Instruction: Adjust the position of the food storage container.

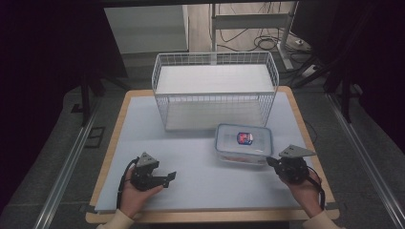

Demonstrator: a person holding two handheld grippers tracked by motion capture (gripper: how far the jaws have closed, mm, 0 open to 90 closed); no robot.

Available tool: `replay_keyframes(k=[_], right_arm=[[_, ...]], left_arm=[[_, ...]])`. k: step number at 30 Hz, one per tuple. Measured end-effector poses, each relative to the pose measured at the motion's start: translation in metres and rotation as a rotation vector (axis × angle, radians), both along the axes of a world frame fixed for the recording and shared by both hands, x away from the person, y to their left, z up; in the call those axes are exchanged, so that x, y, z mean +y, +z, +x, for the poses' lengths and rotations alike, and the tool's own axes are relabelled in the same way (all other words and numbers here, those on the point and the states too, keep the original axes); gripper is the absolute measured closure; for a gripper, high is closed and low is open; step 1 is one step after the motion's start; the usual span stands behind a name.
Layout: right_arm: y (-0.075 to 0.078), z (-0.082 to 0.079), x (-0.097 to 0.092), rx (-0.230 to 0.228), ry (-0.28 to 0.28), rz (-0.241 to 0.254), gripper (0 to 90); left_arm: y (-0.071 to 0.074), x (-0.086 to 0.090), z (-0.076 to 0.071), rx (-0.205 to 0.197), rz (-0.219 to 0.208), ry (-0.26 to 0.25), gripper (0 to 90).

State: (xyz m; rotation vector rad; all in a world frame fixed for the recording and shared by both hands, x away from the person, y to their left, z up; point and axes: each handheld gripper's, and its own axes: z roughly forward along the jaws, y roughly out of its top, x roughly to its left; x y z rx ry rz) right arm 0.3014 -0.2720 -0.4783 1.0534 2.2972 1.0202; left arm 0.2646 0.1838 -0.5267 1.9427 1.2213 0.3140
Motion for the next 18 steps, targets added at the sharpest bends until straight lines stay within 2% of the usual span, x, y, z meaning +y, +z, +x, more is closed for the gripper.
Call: replay_keyframes(k=[3, 4, 5, 6, 7, 8, 9, 10, 12, 13, 14, 15, 16, 17, 18], right_arm=[[0.002, -0.001, -0.003, 0.001, 0.003, 0.015, 90.0], [0.009, 0.0, -0.008, -0.016, -0.011, 0.028, 90.0], [0.009, 0.0, -0.008, -0.016, -0.011, 0.028, 90.0], [0.018, 0.006, -0.017, -0.038, -0.05, 0.033, 90.0], [0.018, 0.006, -0.017, -0.038, -0.05, 0.033, 90.0], [0.025, 0.017, -0.026, -0.048, -0.096, 0.022, 90.0], [0.025, 0.017, -0.026, -0.048, -0.096, 0.022, 90.0], [0.027, 0.035, -0.034, -0.023, -0.133, 0.023, 90.0], [0.025, 0.054, -0.038, 0.0, -0.161, 0.023, 90.0], [0.023, 0.063, -0.037, 0.013, -0.169, 0.022, 90.0], [0.023, 0.063, -0.037, 0.013, -0.169, 0.022, 90.0], [0.021, 0.071, -0.036, 0.03, -0.175, 0.025, 90.0], [0.017, 0.086, -0.033, 0.056, -0.184, 0.014, 90.0], [0.017, 0.086, -0.033, 0.056, -0.184, 0.014, 90.0], [0.015, 0.098, -0.028, 0.083, -0.188, -0.004, 90.0]], left_arm=[[0.0, 0.001, 0.0, -0.001, -0.003, 0.002, 17.1], [0.0, 0.001, 0.0, -0.002, -0.005, 0.004, 17.1], [0.0, 0.001, 0.0, -0.002, -0.005, 0.004, 17.1], [0.0, 0.001, 0.0, 0.0, -0.005, 0.003, 17.1], [0.0, 0.001, 0.0, 0.0, -0.005, 0.003, 17.1], [0.0, 0.001, 0.0, 0.001, -0.003, 0.002, 17.1], [0.0, 0.001, 0.0, 0.001, -0.003, 0.002, 17.1], [0.001, 0.001, 0.0, 0.0, -0.002, 0.002, 17.1], [0.001, 0.001, 0.0, -0.002, -0.004, 0.004, 17.1], [0.001, 0.001, 0.0, -0.002, -0.004, 0.004, 17.1], [0.001, 0.002, 0.0, -0.002, -0.005, 0.005, 17.1], [0.001, 0.002, 0.0, -0.002, -0.006, 0.005, 17.1], [0.001, 0.002, 0.0, -0.002, -0.007, 0.005, 17.1], [0.0, 0.002, 0.001, -0.002, -0.007, 0.006, 17.1], [0.0, 0.003, 0.001, -0.001, -0.007, 0.005, 17.1]])
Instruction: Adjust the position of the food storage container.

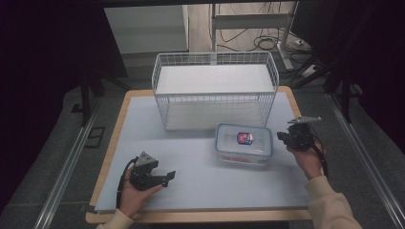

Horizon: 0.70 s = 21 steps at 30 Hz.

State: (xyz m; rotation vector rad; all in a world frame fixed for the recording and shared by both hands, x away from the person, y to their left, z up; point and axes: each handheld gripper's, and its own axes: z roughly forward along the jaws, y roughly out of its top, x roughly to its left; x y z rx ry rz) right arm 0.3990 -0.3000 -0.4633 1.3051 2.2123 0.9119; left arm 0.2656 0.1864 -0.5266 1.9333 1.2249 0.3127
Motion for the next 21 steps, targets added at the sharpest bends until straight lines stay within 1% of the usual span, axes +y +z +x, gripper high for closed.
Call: replay_keyframes(k=[1, 2, 3, 4, 6, 7, 8, 9, 11, 13, 14, 15, 16, 17, 21], right_arm=[[0.0, 0.0, 0.0, 0.0, 0.0, 0.0, 90.0], [-0.001, 0.008, 0.005, 0.027, 0.003, -0.018, 90.0], [-0.001, 0.008, 0.005, 0.027, 0.003, -0.018, 90.0], [-0.002, 0.011, 0.008, 0.04, 0.015, -0.03, 90.0], [-0.001, 0.017, 0.014, 0.05, 0.019, -0.053, 90.0], [-0.001, 0.017, 0.014, 0.05, 0.019, -0.053, 90.0], [0.0, 0.02, 0.018, 0.051, 0.018, -0.086, 90.0], [0.0, 0.02, 0.018, 0.051, 0.018, -0.086, 90.0], [0.001, 0.023, 0.022, 0.05, 0.017, -0.114, 90.0], [0.001, 0.024, 0.023, 0.051, 0.015, -0.119, 90.0], [0.0, 0.025, 0.025, 0.066, 0.015, -0.131, 90.0], [-0.002, 0.026, 0.026, 0.068, 0.013, -0.146, 90.0], [-0.002, 0.026, 0.026, 0.068, 0.013, -0.146, 90.0], [-0.002, 0.026, 0.027, 0.066, 0.015, -0.123, 90.0], [-0.002, 0.027, 0.031, 0.062, 0.025, -0.128, 90.0]], left_arm=[[0.0, 0.0, 0.0, 0.0, 0.0, 0.0, 17.1], [0.0, 0.0, 0.0, 0.001, -0.001, -0.001, 17.1], [0.0, 0.0, 0.0, 0.0, -0.001, -0.001, 17.1], [0.0, 0.001, 0.0, 0.0, -0.001, -0.002, 17.1], [0.0, 0.001, 0.0, -0.002, 0.0, -0.004, 17.2], [0.0, 0.001, 0.0, -0.002, 0.0, -0.004, 17.2], [0.0, 0.0, 0.0, -0.002, 0.0, -0.005, 17.2], [0.0, 0.0, 0.0, -0.003, 0.001, -0.005, 17.2], [0.0, -0.001, -0.001, -0.003, 0.002, -0.006, 17.2], [0.0, -0.001, 0.0, -0.004, 0.003, -0.007, 17.2], [0.0, -0.001, 0.0, -0.003, 0.004, -0.007, 17.2], [0.0, -0.001, 0.0, -0.003, 0.005, -0.007, 17.2], [0.0, -0.001, 0.0, -0.003, 0.005, -0.007, 17.2], [0.0, -0.001, 0.0, -0.003, 0.004, -0.006, 17.2], [0.0, -0.001, 0.0, -0.003, 0.005, -0.007, 17.2]])
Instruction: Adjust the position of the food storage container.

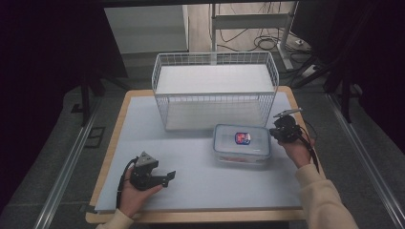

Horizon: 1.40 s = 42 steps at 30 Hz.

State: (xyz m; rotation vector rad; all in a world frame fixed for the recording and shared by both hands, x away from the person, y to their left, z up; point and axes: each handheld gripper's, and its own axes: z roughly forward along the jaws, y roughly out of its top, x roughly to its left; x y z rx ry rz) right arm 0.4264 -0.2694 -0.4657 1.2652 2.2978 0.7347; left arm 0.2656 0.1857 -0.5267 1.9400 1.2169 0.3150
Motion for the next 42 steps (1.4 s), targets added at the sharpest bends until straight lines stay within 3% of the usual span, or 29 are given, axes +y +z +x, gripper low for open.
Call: replay_keyframes(k=[7, 17, 27, 35, 42], right_arm=[[-0.001, 0.002, 0.018, -0.005, 0.059, -0.012, 90.0], [-0.006, -0.003, 0.054, -0.005, 0.133, 0.022, 90.0], [-0.009, -0.004, 0.07, 0.001, 0.167, 0.058, 90.0], [-0.005, -0.008, 0.059, -0.013, 0.158, 0.108, 90.0], [0.005, -0.036, 0.034, -0.039, 0.177, 0.182, 90.0]], left_arm=[[0.0, 0.001, 0.0, 0.0, -0.002, 0.002, 17.2], [0.0, 0.002, 0.0, -0.002, -0.004, 0.005, 17.2], [0.0, 0.002, 0.0, -0.001, -0.003, 0.006, 17.2], [0.001, 0.004, 0.0, -0.002, -0.006, 0.011, 17.2], [0.002, 0.003, 0.0, -0.001, -0.013, 0.015, 17.2]])
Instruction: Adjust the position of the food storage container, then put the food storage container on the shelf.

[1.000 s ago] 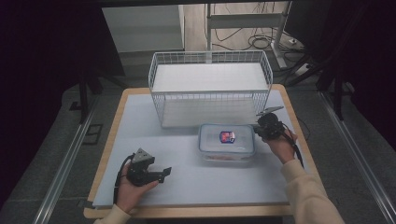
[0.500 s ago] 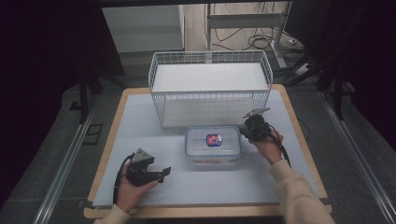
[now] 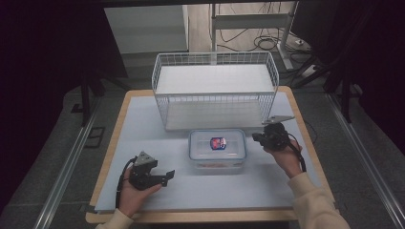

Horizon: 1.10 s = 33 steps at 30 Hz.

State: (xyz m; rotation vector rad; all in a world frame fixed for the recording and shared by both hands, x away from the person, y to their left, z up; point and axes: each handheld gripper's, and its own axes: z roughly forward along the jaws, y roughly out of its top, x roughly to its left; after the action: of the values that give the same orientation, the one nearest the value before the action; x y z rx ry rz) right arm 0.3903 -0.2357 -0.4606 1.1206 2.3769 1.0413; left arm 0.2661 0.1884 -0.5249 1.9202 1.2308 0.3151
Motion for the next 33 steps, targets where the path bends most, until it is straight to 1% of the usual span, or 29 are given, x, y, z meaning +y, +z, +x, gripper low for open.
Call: replay_keyframes(k=[1, 2, 3, 4, 5, 6, 7, 8, 11, 14, 15, 17, 18, 20, 21, 22, 23, 24, 26, 27, 29, 30, 31, 32, 33], right_arm=[[0.001, -0.008, -0.008, 0.005, 0.003, 0.035, 90.0], [0.001, -0.008, -0.008, 0.005, 0.003, 0.035, 90.0], [0.0, -0.015, -0.015, 0.008, 0.012, 0.054, 90.0], [0.0, -0.015, -0.015, 0.008, 0.012, 0.054, 90.0], [-0.002, -0.023, -0.021, 0.007, 0.017, 0.073, 90.0], [-0.002, -0.023, -0.021, 0.007, 0.017, 0.073, 90.0], [-0.006, -0.029, -0.028, 0.015, 0.019, 0.095, 90.0], [-0.006, -0.029, -0.028, 0.015, 0.019, 0.095, 90.0], [-0.014, -0.033, -0.034, 0.037, 0.021, 0.088, 90.0], [-0.015, -0.033, -0.035, 0.043, 0.021, 0.094, 89.6], [-0.014, -0.033, -0.035, 0.035, 0.035, 0.108, 82.0], [-0.012, -0.034, -0.034, 0.027, 0.061, 0.115, 73.6], [-0.012, -0.034, -0.034, 0.027, 0.061, 0.115, 73.6], [-0.009, -0.036, -0.033, 0.017, 0.069, 0.124, 67.2], [-0.006, -0.038, -0.032, 0.008, 0.079, 0.137, 60.2], [-0.006, -0.038, -0.032, 0.008, 0.079, 0.137, 60.2], [-0.005, -0.039, -0.031, 0.001, 0.083, 0.146, 52.3], [-0.005, -0.039, -0.031, 0.001, 0.083, 0.146, 52.3], [-0.005, -0.039, -0.03, 0.004, 0.087, 0.148, 45.5], [-0.005, -0.04, -0.029, 0.013, 0.083, 0.152, 37.4], [-0.005, -0.04, -0.028, 0.014, 0.081, 0.153, 36.0], [-0.004, -0.04, -0.027, 0.012, 0.08, 0.156, 33.8], [-0.003, -0.04, -0.026, 0.011, 0.076, 0.16, 28.6], [-0.002, -0.04, -0.025, 0.014, 0.076, 0.164, 27.6], [-0.001, -0.04, -0.025, 0.016, 0.075, 0.169, 26.7]], left_arm=[[0.0, 0.0, 0.0, 0.001, -0.003, 0.003, 17.2], [0.0, 0.0, 0.0, 0.001, -0.003, 0.003, 17.2], [0.001, 0.0, 0.0, 0.003, -0.002, 0.005, 17.2], [0.001, 0.0, 0.0, 0.003, -0.002, 0.005, 17.3], [0.001, 0.001, 0.0, 0.003, -0.003, 0.006, 17.3], [0.001, 0.001, 0.0, 0.003, -0.003, 0.006, 17.3], [0.001, 0.001, 0.001, 0.004, -0.008, 0.011, 17.4], [0.001, 0.001, 0.001, 0.004, -0.008, 0.011, 17.4], [0.002, 0.001, 0.001, 0.002, -0.013, 0.015, 17.4], [0.003, 0.001, 0.001, 0.001, -0.014, 0.017, 17.3], [0.006, -0.001, 0.001, -0.003, -0.015, 0.022, 17.2], [0.012, -0.003, 0.003, -0.009, -0.029, 0.017, 16.6], [0.012, -0.003, 0.003, -0.009, -0.029, 0.017, 16.5], [0.019, -0.007, 0.005, -0.026, -0.046, 0.017, 16.3], [0.026, -0.011, 0.008, -0.029, -0.058, 0.007, 15.8], [0.026, -0.011, 0.008, -0.029, -0.058, 0.007, 15.5], [0.03, -0.013, 0.011, -0.038, -0.076, 0.013, 15.5], [0.03, -0.013, 0.011, -0.038, -0.076, 0.013, 15.8], [0.034, -0.014, 0.015, -0.027, -0.099, 0.012, 15.8], [0.035, -0.014, 0.017, -0.023, -0.11, 0.014, 15.9], [0.038, -0.014, 0.023, -0.014, -0.126, 0.011, 15.7], [0.041, -0.015, 0.025, -0.012, -0.131, 0.009, 15.4], [0.046, -0.018, 0.031, -0.008, -0.142, 0.007, 15.1], [0.046, -0.018, 0.031, -0.008, -0.142, 0.007, 15.1], [0.049, -0.019, 0.034, -0.014, -0.142, 0.007, 15.3]])
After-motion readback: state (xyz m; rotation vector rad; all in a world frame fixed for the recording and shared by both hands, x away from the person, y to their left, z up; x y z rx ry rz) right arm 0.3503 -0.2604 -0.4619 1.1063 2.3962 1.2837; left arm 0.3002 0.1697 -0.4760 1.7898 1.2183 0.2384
